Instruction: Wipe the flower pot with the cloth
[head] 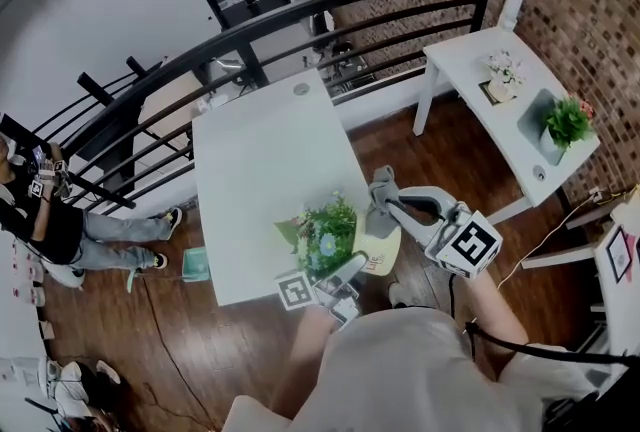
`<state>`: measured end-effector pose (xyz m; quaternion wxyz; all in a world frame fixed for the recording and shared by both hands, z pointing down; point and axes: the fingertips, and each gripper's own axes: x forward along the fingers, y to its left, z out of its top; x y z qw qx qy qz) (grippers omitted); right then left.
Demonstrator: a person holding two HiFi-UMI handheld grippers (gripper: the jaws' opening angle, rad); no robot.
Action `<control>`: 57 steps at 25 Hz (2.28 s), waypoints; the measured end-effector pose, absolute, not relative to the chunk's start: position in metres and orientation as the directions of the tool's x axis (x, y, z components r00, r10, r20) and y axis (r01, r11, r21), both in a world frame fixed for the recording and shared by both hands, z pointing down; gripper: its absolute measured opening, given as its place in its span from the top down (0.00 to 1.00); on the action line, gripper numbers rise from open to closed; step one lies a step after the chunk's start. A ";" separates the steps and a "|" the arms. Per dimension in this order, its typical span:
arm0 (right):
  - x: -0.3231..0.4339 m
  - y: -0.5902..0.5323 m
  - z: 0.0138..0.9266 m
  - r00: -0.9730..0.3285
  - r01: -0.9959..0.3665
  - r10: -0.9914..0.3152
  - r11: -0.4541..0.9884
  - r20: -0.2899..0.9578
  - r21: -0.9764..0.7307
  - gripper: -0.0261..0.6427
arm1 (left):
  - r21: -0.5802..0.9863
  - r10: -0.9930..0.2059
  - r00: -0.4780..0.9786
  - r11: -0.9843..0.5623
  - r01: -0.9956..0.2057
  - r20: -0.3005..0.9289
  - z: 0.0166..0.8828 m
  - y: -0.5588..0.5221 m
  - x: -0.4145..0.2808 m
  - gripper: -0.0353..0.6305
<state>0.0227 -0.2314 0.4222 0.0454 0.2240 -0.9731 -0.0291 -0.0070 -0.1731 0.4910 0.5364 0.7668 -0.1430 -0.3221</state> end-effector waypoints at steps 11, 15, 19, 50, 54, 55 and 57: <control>0.028 -0.247 0.505 -0.886 -0.462 -0.433 0.859 0.168 -0.221 0.95 | 0.834 -0.562 0.617 -0.399 0.381 -0.551 0.456 -0.184 -0.019 0.15; 0.015 -0.229 0.526 -0.898 -0.433 -0.386 0.865 0.212 -0.256 0.95 | 0.815 -0.626 0.524 -0.403 0.417 -0.578 0.448 -0.198 -0.038 0.16; 0.001 -0.207 0.534 -0.908 -0.394 -0.335 0.886 0.252 -0.242 0.95 | 0.833 -0.689 0.472 -0.413 0.367 -0.550 0.451 -0.207 -0.054 0.16; 0.045 -0.242 0.486 -0.880 -0.474 -0.461 0.846 0.112 -0.243 0.95 | 0.821 -0.620 0.548 -0.339 0.459 -0.562 0.451 -0.165 -0.008 0.17; 0.042 -0.216 0.509 -0.890 -0.456 -0.429 0.844 0.155 -0.283 0.95 | 0.812 -0.654 0.499 -0.350 0.466 -0.569 0.446 -0.176 -0.018 0.17; 0.043 -0.210 0.513 -0.891 -0.453 -0.422 0.844 0.164 -0.288 0.95 | 0.816 -0.665 0.490 -0.352 0.459 -0.563 0.446 -0.180 -0.021 0.17; 0.044 -0.198 0.517 -0.896 -0.442 -0.405 0.848 0.181 -0.293 0.95 | 0.826 -0.688 0.477 -0.351 0.441 -0.547 0.449 -0.186 -0.026 0.17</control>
